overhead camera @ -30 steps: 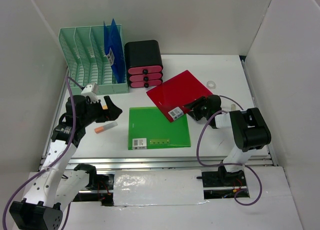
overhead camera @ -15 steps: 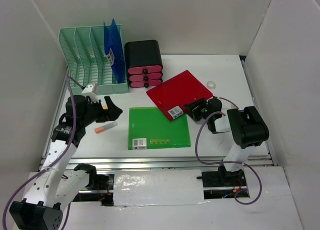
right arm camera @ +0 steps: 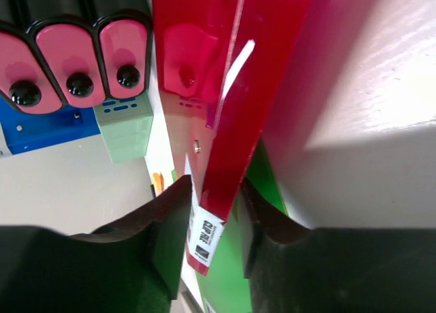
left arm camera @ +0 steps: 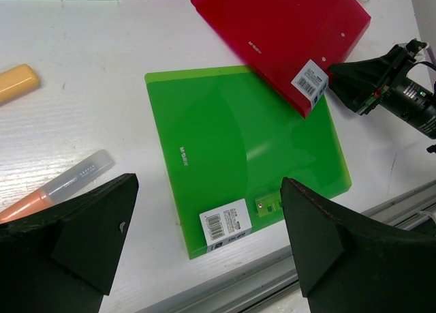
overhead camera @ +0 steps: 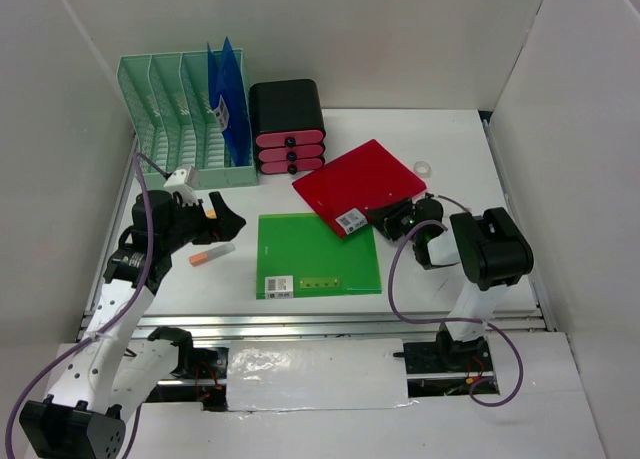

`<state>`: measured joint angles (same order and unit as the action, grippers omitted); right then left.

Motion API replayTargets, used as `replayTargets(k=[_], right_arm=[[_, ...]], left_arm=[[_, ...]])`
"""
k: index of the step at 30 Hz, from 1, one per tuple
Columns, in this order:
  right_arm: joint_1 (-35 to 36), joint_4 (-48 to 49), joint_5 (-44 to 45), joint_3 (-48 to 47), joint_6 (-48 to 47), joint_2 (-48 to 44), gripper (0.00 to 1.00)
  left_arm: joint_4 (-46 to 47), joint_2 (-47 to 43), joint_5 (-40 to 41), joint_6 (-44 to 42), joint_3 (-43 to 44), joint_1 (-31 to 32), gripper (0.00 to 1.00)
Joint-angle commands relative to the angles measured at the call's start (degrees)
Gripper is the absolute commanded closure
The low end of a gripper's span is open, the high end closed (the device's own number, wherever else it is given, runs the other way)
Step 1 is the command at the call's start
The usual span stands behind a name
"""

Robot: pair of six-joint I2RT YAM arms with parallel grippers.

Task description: Organize the desk

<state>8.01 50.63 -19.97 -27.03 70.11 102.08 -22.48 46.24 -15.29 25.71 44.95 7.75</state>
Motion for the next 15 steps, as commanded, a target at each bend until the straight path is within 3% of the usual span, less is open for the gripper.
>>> replayTargets(k=[1, 7, 10, 15], right_arm=[[0.8, 5.0, -0.7, -2.0, 1.1, 0.7, 0.61], [0.9, 7.4, -2.0, -2.3, 2.8, 1.9, 0.89], [1.3, 7.8, -1.2, -0.9, 4.0, -0.6, 0.98], [1.3, 5.7, 1.0, 3.8, 6.7, -8.9, 1.00]], left_arm=[[1.9, -1.0, -1.0, -0.4, 0.1, 0.2, 0.01], [1.9, -1.1, -1.1, -0.4, 0.0, 0.2, 0.01], [1.8, -1.1, -1.0, -0.4, -0.1, 0.2, 0.00], [2.0, -1.2, -0.8, 0.3, -0.2, 0.2, 0.01]])
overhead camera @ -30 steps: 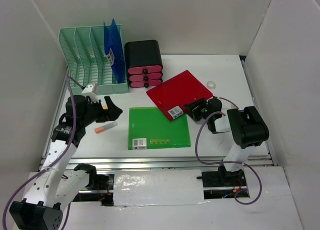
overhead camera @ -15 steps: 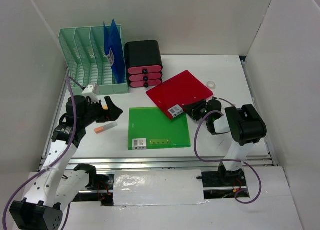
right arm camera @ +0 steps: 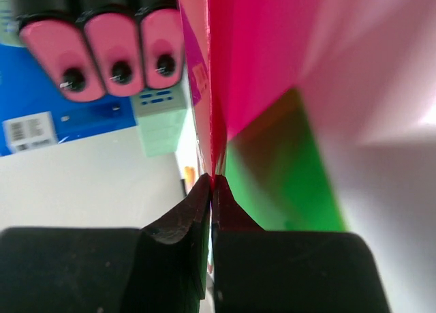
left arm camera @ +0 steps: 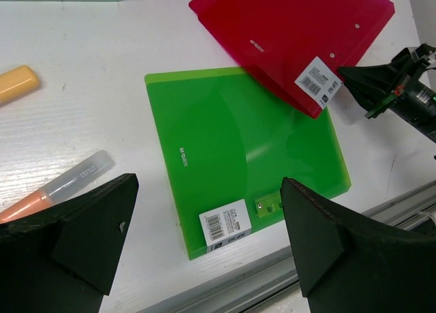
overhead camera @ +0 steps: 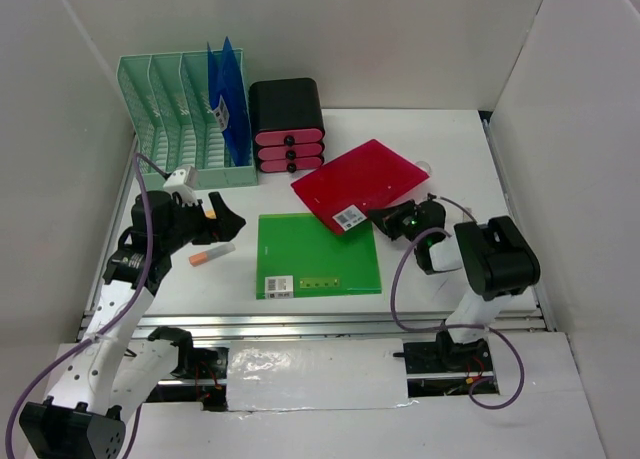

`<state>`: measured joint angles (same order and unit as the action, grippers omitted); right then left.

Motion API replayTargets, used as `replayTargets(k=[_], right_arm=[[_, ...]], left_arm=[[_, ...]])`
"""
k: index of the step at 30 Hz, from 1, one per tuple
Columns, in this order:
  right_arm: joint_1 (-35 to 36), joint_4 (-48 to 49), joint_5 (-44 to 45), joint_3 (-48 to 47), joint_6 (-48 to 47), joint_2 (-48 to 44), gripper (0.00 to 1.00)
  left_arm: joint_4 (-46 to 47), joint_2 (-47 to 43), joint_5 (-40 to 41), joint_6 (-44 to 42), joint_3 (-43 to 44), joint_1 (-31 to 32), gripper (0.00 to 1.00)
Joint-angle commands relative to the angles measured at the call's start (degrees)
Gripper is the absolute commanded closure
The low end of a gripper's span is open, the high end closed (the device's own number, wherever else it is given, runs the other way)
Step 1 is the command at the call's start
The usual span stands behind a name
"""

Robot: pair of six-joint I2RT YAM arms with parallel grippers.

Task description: Organize the desk

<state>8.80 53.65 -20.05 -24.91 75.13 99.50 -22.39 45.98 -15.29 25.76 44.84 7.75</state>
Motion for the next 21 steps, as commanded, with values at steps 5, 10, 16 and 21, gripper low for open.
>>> replayTargets(k=[5, 10, 16, 21], right_arm=[[0.4, -9.8, 6.2, 4.0, 1.9, -18.9, 1.00], [0.6, -19.5, 9.9, 3.9, 1.1, -29.7, 1.00], [2.4, -26.8, 11.5, 1.4, 0.9, -38.8, 1.00], [7.4, -26.4, 13.8, -0.1, 1.2, -41.8, 1.00]], left_arm=[[1.7, -1.1, 0.0, 0.7, -0.3, 0.2, 0.01], [1.3, -1.5, 0.9, 1.4, 0.0, 0.2, 0.01], [8.9, -3.7, -5.6, 12.4, -2.0, 0.2, 0.01], [31.9, -8.0, -8.7, 39.1, -13.1, 2.1, 0.00]])
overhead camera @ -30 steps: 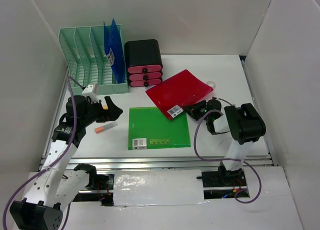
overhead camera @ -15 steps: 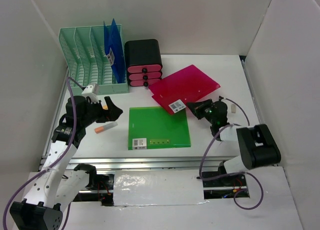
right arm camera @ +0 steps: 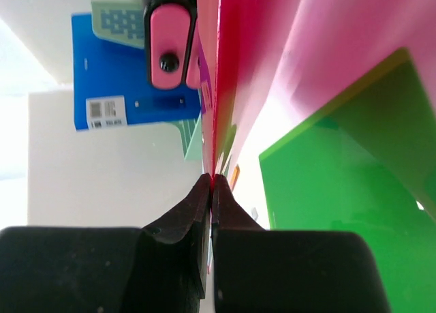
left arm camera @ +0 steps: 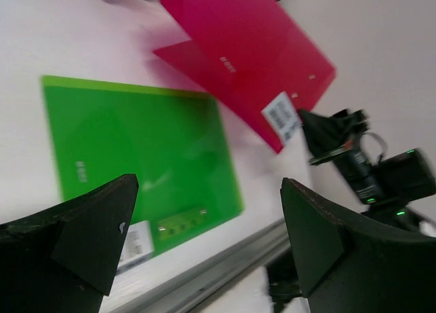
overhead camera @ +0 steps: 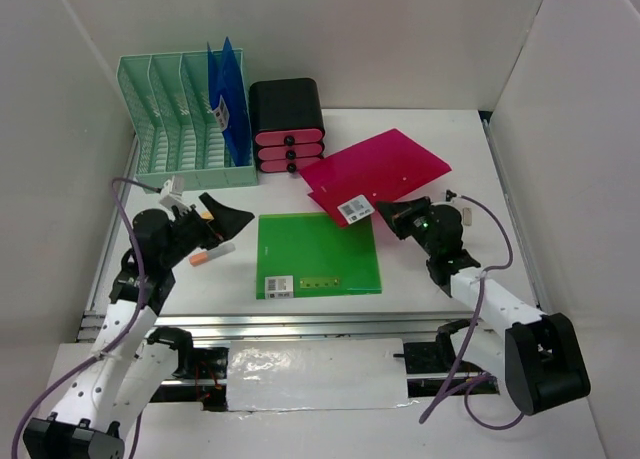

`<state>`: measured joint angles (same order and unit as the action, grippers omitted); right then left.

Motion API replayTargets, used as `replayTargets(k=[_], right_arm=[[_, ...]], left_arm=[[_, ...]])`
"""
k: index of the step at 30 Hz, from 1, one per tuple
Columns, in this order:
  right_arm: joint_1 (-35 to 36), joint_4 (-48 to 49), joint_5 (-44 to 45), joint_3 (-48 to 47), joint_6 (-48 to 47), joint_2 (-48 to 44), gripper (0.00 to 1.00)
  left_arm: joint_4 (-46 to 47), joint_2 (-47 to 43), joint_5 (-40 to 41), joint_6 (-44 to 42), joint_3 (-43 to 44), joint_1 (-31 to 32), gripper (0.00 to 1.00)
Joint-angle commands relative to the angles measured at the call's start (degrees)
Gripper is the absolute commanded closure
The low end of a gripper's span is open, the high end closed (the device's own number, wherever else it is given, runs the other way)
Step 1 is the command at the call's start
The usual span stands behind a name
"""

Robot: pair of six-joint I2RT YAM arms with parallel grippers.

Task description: Organize the desk

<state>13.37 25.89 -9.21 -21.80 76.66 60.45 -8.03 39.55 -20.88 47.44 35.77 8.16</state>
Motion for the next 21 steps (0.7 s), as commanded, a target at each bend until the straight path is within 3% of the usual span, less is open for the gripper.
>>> replayTargets(k=[1, 5, 10, 13, 21], right_arm=[[3.9, 1.9, 3.9, -3.3, -0.8, -4.4, 1.00], [8.4, -2.1, 8.1, -7.9, -4.9, -7.7, 1.00], [15.4, -5.3, 18.1, -9.0, -5.4, -13.3, 1.00], [17.3, -5.6, 19.2, -9.8, -5.4, -12.9, 1.00], [18.3, -3.2, 17.2, -10.7, -5.3, -12.5, 1.00]], left_arm=[[18.6, -1.2, -1.8, 19.1, -3.7, 2.6, 0.00], [15.1, 3.1, 3.7, 17.1, 3.0, 10.7, 0.01], [20.7, 10.3, 4.7, 23.0, 4.1, 18.0, 0.01], [24.5, 14.8, 5.3, 25.2, 4.6, 23.3, 0.01], [28.7, 19.8, 9.6, 25.8, 6.6, 27.2, 0.01]])
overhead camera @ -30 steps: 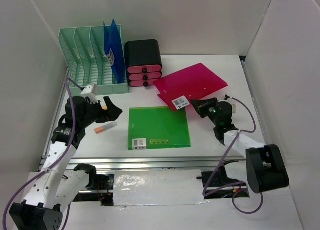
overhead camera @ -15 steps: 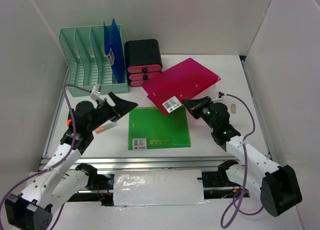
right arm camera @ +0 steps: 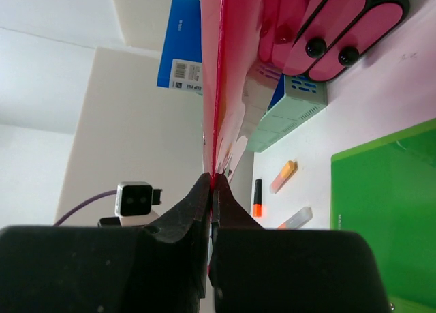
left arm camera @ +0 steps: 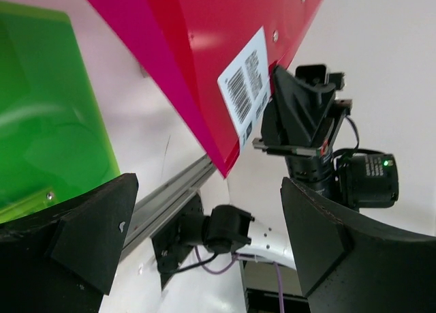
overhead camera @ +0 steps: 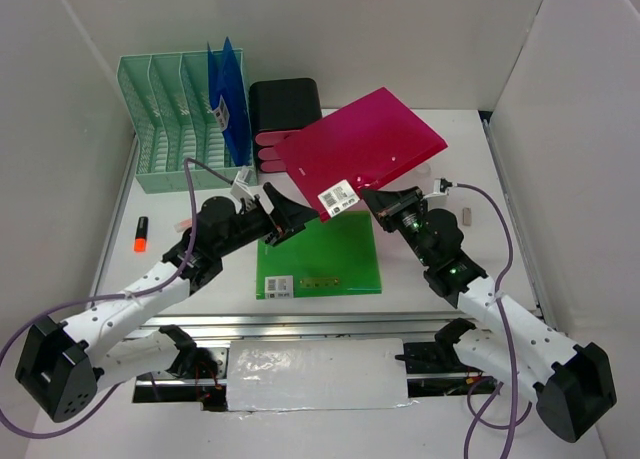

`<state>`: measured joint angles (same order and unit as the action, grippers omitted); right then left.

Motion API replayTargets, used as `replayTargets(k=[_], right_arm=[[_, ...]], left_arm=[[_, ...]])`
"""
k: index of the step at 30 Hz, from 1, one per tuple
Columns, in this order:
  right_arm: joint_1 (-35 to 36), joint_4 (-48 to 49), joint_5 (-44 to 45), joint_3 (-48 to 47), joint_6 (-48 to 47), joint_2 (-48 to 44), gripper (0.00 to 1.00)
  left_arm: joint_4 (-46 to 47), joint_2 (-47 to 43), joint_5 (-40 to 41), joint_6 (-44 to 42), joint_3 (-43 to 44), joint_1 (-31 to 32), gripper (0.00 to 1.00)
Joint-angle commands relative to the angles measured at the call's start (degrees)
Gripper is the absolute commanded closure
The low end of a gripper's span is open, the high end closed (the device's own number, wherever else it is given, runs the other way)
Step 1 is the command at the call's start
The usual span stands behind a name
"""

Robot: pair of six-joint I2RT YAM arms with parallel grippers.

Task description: Organize the desk

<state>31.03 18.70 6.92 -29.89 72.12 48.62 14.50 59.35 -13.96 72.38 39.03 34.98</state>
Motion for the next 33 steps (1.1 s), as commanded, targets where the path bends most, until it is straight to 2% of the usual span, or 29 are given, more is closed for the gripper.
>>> replayTargets(k=[1, 4, 9, 14, 21, 24, 26, 32, 33], right_arm=[[0.6, 4.2, 0.4, -2.6, -0.7, -0.8, 1.00], [0.6, 4.9, -0.8, -2.4, -0.1, -1.3, 1.00], [0.7, 7.3, -2.0, -0.9, 0.9, -1.2, 1.00], [1.1, 13.6, -1.9, 2.0, 0.8, -0.5, 1.00], [3.7, 18.6, 6.0, 4.0, -0.5, -0.1, 1.00], [7.4, 19.9, 12.2, 4.0, -1.8, 0.0, 1.00], [9.9, 19.0, 16.8, 2.6, -2.9, 0.5, 1.00], [13.2, 15.9, 22.5, 0.1, -0.3, 2.4, 1.00], [13.7, 15.7, 24.5, 0.0, -0.4, 2.4, 1.00]], left_arm=[[6.0, 0.2, 3.1, 0.8, 3.4, 0.3, 0.00], [6.9, 1.7, 3.8, 0.9, 3.2, 0.3, 0.00], [13.6, 4.8, 2.5, 3.0, 2.3, 0.4, 0.00], [15.8, 7.4, 2.3, 3.4, 2.5, 1.1, 0.00], [18.0, 7.0, 4.1, 1.5, 3.0, 3.1, 0.00], [19.1, 7.4, 4.3, 1.3, 3.6, 3.3, 0.03], [19.4, 8.1, 4.1, 1.8, 3.8, 3.4, 0.05], [20.5, 8.1, 5.1, 0.8, 4.0, 4.3, 0.14], [19.4, 7.3, 6.2, 0.3, 4.2, 4.5, 0.20]])
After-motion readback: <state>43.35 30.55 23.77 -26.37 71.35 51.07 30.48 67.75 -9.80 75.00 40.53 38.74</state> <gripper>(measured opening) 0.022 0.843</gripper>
